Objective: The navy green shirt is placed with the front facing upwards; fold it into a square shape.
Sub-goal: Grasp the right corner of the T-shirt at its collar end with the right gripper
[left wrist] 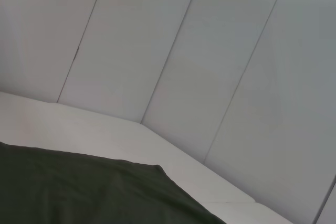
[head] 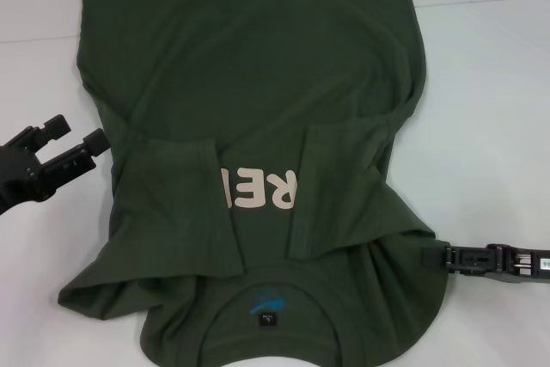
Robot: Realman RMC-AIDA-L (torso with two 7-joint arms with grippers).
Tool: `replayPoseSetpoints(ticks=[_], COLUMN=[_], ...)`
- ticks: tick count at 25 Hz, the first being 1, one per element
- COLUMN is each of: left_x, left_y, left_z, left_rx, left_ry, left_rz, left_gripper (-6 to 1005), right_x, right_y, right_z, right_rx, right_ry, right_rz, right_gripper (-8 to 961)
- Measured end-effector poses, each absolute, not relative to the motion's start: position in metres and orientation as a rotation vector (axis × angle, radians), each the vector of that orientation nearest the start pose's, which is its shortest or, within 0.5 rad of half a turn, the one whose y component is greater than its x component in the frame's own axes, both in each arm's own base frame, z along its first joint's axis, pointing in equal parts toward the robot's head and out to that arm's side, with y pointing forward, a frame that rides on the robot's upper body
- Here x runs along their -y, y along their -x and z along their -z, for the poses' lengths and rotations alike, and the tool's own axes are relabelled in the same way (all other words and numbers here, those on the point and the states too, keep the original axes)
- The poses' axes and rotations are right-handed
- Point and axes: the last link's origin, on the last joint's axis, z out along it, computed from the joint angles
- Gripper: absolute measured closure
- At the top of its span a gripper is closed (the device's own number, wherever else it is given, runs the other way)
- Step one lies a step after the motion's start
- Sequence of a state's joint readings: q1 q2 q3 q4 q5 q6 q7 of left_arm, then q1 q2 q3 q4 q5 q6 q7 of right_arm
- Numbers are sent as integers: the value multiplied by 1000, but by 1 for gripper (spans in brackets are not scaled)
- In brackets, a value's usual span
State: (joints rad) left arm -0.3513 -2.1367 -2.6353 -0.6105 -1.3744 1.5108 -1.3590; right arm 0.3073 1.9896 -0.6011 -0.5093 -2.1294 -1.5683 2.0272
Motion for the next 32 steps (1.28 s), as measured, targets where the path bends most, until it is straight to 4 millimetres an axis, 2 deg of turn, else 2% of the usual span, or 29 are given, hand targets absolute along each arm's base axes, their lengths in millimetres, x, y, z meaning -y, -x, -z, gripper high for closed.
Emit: replayPoseSetpoints(ticks=[12, 26, 32], left_x=[-298, -301, -302], left_y=[308, 306, 306], left_z=[-16, -17, -18], left_rx=[895, 885, 885], left_ry=[2229, 2236, 2235], left_rz=[1011, 1012, 1009], left_gripper=[91, 91, 92], right_x=[-236, -245, -247], right_y=[-368, -371, -372], right_z=[-15, -11, -9], right_rx=[-1979, -1975, -1989], right_ry=[2144, 2084, 2055], right_rz=[-721, -718, -712], right_gripper=[270, 376, 517])
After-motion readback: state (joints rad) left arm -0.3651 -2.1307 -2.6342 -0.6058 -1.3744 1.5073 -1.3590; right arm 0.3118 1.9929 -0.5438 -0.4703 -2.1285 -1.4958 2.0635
